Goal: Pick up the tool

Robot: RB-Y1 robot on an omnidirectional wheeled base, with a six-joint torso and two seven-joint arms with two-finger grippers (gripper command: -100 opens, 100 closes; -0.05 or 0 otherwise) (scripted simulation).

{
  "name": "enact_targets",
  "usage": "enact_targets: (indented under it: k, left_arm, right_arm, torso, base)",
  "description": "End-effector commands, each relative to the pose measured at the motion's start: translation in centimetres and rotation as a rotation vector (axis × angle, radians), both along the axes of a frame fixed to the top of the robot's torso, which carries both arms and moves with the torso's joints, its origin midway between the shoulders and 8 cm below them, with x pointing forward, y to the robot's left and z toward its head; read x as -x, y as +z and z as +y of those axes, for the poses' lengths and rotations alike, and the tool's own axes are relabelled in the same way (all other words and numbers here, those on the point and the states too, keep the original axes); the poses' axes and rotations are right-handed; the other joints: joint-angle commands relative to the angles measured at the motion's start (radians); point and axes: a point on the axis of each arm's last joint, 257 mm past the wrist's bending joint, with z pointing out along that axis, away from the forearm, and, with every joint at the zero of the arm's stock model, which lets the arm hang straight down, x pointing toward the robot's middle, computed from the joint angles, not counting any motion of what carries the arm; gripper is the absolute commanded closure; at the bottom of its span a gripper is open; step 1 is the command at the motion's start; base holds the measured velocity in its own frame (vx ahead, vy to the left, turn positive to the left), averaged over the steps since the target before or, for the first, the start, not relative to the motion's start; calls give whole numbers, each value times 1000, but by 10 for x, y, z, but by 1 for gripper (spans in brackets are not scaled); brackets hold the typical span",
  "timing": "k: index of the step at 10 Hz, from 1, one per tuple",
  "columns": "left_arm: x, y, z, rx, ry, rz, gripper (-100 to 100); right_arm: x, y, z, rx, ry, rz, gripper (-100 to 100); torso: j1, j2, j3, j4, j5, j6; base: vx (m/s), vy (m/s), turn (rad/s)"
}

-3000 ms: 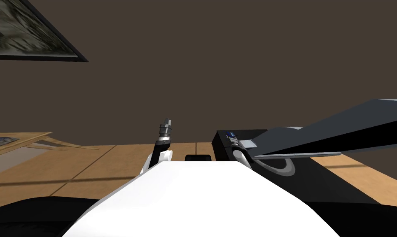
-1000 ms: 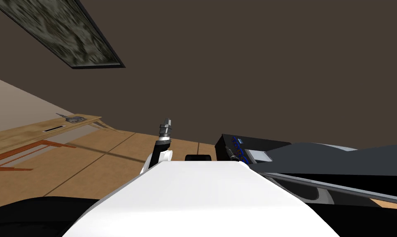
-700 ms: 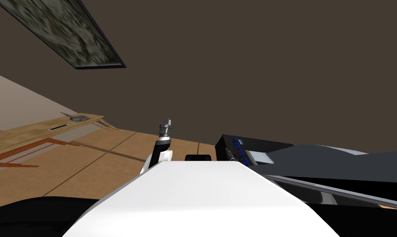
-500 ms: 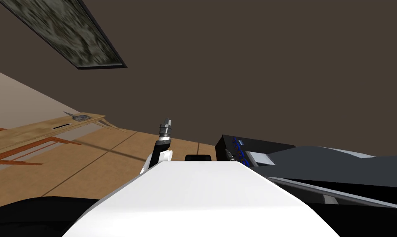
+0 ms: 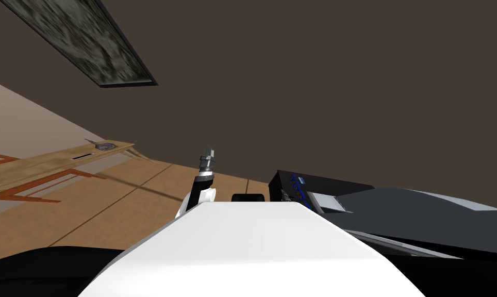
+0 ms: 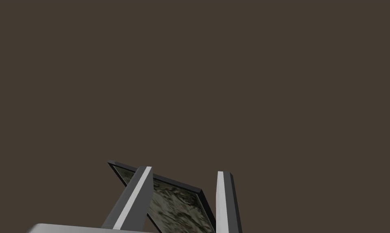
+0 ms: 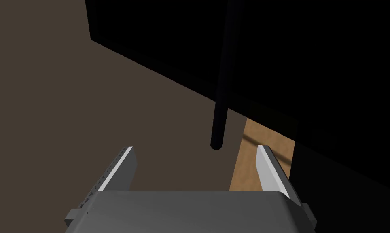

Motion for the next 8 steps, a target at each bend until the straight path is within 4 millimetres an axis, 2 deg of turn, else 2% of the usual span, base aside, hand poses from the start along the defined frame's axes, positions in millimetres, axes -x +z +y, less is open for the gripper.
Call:
enact_targets:
  k: [1,2,3,4,5,6,7,8]
  left_arm:
    - [0,0,0,0,0,0,0]
    - [0,0,0,0,0,0,0]
    - [0,0,0,0,0,0,0]
    - [0,0,0,0,0,0,0]
    - [0,0,0,0,0,0,0]
    - [0,0,0,0,0,0,0]
    - [0,0,0,0,0,0,0]
    - [0,0,0,0,0,0,0]
  right_arm:
    - [13,-10,16,-82,-67,-2,-100]
    - [8,-5,8,-44,-38,0,-100]
    - [9,-6,9,-51,-43,-1,0]
    - [-7,-11,24,-50,-15,0,-100]
    - [-15,-13,32,-50,-1,0,-100]
    - [-31,-16,48,-49,29,1,-100]
    - [-31,-16,48,-49,29,1,-100]
    - [-38,-18,56,-49,44,1,-100]
  torso:
    - [0,0,0,0,0,0]
    - [-3,0,0,0,0,0]
    - [-2,0,0,0,0,0]
    - [1,0,0,0,0,0]
    - [-1,0,0,0,0,0]
    - [-2,1,0,0,0,0]
    - [-3,1,0,0,0,0]
    - [-2,1,0,0,0,0]
  base:
    - [14,-77,42]
    - [8,-50,19]
    - [1,-7,-1]
    - [-6,-40,-254]
    - [-11,-57,-228]
    - [-13,-73,-239]
    - [-4,-50,-74]
    - [0,-37,-68]
